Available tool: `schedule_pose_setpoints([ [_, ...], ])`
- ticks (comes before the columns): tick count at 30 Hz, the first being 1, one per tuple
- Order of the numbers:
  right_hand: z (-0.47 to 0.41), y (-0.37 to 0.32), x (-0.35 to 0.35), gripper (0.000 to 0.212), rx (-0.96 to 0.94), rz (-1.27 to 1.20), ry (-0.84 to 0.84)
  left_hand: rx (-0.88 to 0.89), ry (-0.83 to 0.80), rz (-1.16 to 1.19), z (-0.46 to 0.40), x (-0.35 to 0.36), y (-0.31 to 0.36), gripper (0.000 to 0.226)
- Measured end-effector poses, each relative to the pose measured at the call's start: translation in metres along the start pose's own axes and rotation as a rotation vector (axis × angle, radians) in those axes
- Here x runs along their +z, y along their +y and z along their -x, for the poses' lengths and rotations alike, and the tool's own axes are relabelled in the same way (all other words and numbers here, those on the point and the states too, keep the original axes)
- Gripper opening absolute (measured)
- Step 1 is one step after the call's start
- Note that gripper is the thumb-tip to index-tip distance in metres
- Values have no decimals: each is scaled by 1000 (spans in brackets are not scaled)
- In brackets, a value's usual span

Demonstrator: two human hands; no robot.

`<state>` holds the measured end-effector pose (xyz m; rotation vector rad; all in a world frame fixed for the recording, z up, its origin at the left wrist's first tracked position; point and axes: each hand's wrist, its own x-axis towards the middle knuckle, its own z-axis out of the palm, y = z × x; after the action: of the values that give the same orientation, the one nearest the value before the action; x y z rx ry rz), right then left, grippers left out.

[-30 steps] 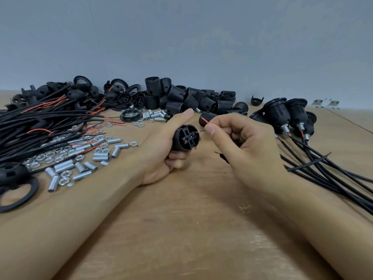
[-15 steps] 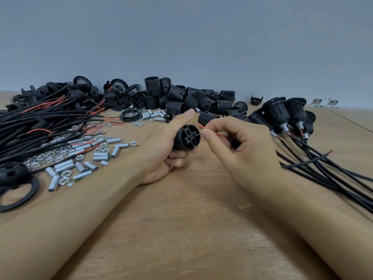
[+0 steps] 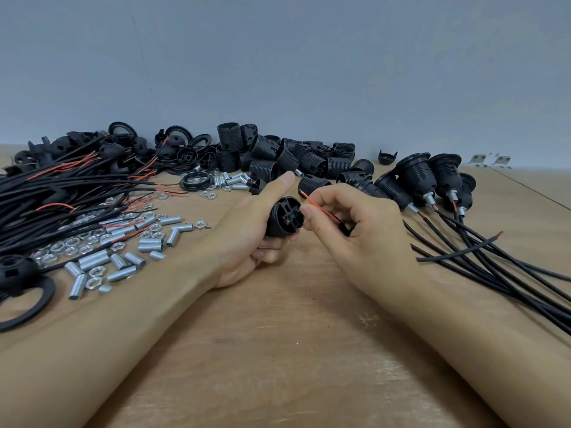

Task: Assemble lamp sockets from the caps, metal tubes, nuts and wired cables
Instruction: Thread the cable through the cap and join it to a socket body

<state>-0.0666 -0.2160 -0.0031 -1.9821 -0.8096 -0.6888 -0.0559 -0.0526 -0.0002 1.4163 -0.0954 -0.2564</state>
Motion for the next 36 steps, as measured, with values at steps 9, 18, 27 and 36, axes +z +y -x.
schedule_pose_setpoints([
  [9,2,0,0,5,-6,-18,-39,15,58,-25,2,5,0,60],
  [18,2,-6,-1,4,71,-127,-49,-12,3,20,4,5,-1,68],
  [27,-2,-7,-5,5,14,-97,-99,-37,-84,60,1,2,0,66],
  [36,-3,-5,-6,6,-2,-46,-81,-7,-60,45,2,3,-1,65],
])
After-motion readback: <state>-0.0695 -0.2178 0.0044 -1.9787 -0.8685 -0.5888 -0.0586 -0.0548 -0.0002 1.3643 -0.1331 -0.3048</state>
